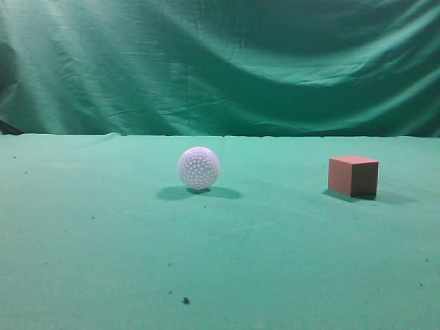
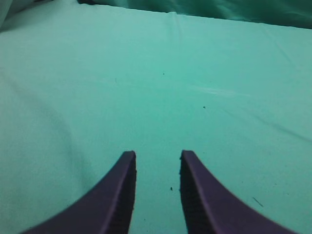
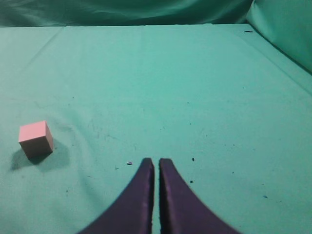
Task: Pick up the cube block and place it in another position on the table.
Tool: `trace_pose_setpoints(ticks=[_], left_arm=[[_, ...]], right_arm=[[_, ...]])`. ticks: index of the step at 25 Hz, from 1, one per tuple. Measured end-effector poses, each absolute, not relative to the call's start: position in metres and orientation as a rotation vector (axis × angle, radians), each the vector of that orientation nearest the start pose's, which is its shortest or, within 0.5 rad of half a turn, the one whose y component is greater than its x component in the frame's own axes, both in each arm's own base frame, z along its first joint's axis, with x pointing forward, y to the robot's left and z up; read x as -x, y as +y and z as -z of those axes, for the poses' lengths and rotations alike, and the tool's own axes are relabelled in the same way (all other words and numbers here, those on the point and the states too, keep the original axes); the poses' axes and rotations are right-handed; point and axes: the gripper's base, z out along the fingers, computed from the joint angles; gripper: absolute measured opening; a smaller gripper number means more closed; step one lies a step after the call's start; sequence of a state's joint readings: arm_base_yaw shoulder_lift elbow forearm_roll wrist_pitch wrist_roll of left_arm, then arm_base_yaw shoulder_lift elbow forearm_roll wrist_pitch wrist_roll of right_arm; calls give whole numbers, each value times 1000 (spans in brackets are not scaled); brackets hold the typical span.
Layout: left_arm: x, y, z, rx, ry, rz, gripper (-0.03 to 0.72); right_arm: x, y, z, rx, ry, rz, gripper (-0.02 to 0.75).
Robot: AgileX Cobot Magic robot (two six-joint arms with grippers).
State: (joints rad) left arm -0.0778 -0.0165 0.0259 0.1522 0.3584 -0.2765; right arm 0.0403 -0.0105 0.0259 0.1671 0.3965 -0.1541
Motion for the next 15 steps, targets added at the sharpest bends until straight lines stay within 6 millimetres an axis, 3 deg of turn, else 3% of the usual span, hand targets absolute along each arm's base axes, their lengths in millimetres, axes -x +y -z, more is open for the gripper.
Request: trace_pose_setpoints(ticks=[15], left_arm=[[-53, 1, -173, 89, 1846, 99, 262]], right_arm=[[-52, 8, -170, 82, 1889, -88, 0]])
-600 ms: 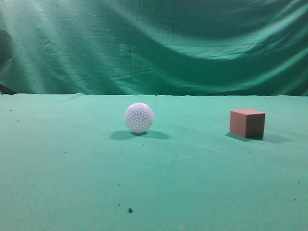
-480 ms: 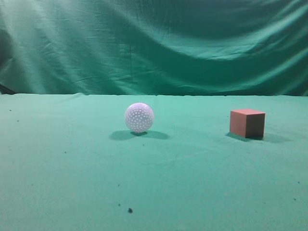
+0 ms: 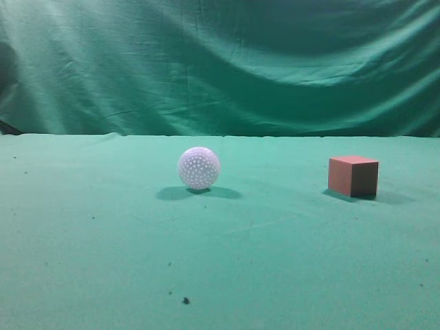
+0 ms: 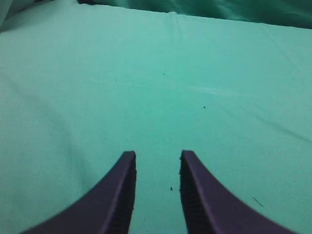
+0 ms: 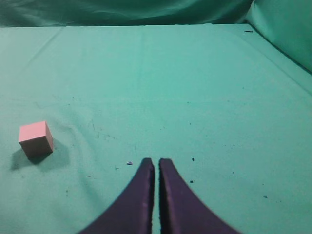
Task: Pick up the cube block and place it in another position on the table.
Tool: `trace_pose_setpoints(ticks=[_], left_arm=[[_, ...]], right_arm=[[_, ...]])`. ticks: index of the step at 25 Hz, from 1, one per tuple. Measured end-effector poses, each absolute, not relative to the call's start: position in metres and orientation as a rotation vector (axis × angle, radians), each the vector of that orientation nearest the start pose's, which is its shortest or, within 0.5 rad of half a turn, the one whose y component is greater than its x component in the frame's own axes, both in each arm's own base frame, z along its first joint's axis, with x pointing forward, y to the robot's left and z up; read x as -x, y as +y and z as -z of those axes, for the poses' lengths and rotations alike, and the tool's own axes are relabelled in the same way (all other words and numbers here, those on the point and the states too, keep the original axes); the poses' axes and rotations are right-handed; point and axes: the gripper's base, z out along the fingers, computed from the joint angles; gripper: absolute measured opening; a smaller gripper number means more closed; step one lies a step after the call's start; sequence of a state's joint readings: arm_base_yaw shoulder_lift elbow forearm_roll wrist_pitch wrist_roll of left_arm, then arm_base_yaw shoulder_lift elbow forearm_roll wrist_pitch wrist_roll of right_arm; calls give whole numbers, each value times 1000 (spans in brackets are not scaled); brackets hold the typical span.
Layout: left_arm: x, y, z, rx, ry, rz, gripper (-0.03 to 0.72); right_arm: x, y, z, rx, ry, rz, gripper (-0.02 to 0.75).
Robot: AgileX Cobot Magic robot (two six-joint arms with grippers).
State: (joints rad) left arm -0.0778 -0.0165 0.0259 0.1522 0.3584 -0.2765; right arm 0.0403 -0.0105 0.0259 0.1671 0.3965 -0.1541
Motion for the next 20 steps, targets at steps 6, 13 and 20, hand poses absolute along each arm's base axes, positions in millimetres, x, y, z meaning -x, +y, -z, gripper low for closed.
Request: trace_pose_setpoints(ticks=[6, 13, 20], left_arm=[[-53, 1, -173, 89, 1846, 99, 262], [-53, 1, -173, 89, 1846, 99, 262], [-53, 1, -173, 89, 1846, 99, 262]], right_arm=[[-52, 8, -171, 79, 1879, -89, 0], [-56, 1, -206, -314, 1460, -385, 0], [-50, 2, -265, -176, 1366, -285, 0]])
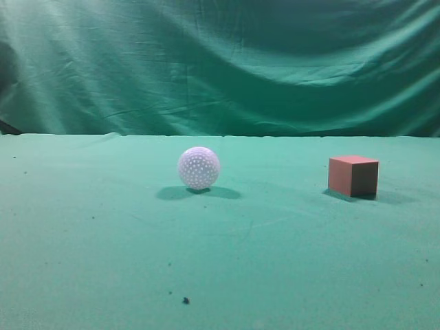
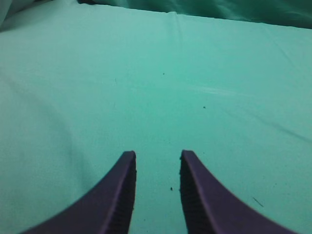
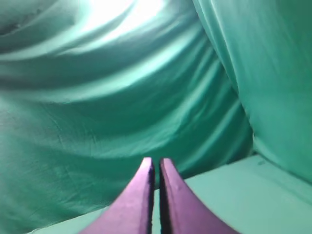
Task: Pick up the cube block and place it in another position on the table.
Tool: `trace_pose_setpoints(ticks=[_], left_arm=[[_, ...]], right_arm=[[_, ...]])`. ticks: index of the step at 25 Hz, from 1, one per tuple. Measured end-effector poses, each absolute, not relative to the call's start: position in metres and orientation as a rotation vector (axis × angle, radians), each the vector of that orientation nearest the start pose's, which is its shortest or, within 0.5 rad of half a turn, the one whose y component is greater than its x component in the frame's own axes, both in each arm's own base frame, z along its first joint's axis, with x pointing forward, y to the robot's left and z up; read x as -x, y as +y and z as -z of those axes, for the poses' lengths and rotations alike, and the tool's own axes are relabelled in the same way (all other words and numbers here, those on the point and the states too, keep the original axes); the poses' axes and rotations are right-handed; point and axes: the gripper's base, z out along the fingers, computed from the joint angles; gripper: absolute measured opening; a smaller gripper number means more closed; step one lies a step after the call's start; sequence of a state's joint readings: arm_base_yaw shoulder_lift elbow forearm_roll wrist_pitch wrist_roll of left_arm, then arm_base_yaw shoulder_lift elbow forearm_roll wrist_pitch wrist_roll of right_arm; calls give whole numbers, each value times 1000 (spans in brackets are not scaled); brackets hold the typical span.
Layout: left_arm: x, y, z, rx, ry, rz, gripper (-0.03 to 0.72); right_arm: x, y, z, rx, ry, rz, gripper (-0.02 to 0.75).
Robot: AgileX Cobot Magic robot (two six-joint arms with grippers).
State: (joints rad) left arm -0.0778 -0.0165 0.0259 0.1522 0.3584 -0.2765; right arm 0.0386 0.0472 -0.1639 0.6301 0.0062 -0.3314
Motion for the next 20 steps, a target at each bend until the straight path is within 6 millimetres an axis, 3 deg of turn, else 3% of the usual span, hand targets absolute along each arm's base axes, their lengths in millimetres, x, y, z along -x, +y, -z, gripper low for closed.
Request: trace_pose_setpoints(ticks=[3, 5, 12, 16, 20], left_arm=[[-53, 1, -173, 89, 1846, 99, 262], [-53, 1, -173, 89, 1846, 99, 262], [-53, 1, -173, 89, 1846, 99, 262], [-53, 1, -173, 89, 1846, 99, 262], [-53, 1, -173, 89, 1846, 99, 262]], right_arm=[[-63, 11, -297, -69, 1504, -284, 0], [-77, 19, -301, -3, 1673, -332, 0], [-117, 36, -267, 148, 2199, -452, 0], [-138, 44, -271, 291, 2393, -523, 0], [-160, 60, -277, 474, 2480, -489, 0]])
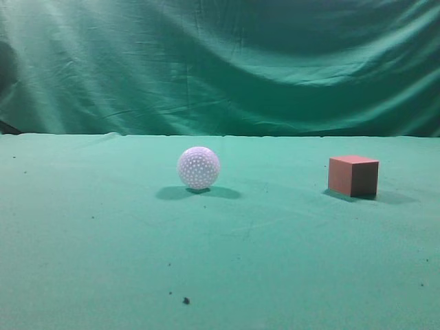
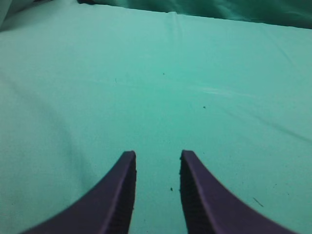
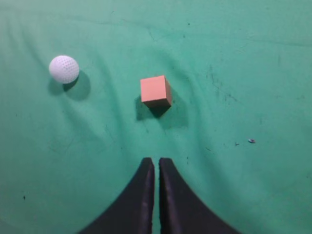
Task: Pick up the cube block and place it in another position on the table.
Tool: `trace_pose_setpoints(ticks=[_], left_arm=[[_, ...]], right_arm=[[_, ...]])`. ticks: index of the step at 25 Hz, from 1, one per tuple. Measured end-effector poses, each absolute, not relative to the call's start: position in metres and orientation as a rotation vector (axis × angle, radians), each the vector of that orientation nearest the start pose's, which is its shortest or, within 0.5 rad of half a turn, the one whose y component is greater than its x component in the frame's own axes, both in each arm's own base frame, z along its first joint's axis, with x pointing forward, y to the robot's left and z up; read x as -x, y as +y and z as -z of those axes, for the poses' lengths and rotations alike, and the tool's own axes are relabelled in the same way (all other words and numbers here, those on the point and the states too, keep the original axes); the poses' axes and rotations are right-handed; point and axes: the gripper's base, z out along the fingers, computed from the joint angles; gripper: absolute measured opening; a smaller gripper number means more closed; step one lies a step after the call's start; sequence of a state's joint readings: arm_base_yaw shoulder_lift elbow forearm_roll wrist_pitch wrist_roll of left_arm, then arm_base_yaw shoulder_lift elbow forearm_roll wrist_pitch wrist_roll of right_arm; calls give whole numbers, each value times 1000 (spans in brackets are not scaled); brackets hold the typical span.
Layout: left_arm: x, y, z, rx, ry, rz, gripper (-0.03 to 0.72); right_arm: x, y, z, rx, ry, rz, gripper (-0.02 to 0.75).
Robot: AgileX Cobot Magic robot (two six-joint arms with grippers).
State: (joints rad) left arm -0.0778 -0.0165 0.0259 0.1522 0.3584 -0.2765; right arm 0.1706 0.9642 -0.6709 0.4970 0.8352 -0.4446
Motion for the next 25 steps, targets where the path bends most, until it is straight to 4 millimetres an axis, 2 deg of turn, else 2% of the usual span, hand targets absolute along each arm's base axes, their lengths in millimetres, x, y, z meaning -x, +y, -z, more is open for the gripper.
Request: trace_pose_setpoints(ticks=[7, 8, 9, 15, 17, 18, 24, 25], left_arm=[[-53, 1, -173, 89, 1846, 99, 262], [-53, 1, -173, 89, 1846, 99, 262], [-53, 1, -173, 89, 1846, 99, 262], [-53, 1, -173, 89, 1846, 99, 262], [-53, 1, -173, 89, 1846, 99, 262], [-53, 1, -173, 89, 1846, 99, 262], [-53, 1, -173, 90, 1846, 97, 262], [-53, 1, -173, 90, 1846, 97, 262]], right_arm=[[-192, 102, -266, 749, 2625, -231, 0], [-198, 108, -265, 773, 2629, -217, 49], [-201, 113, -264, 803, 2630, -212, 49], [-230, 137, -245, 864, 2695, -197, 501], [-239, 143, -235, 870, 2721, -192, 594], [-243, 146, -229, 873, 2737, -190, 616], [-263, 156, -196, 865, 2761, -177, 599], [-266, 158, -191, 863, 2760, -175, 556]])
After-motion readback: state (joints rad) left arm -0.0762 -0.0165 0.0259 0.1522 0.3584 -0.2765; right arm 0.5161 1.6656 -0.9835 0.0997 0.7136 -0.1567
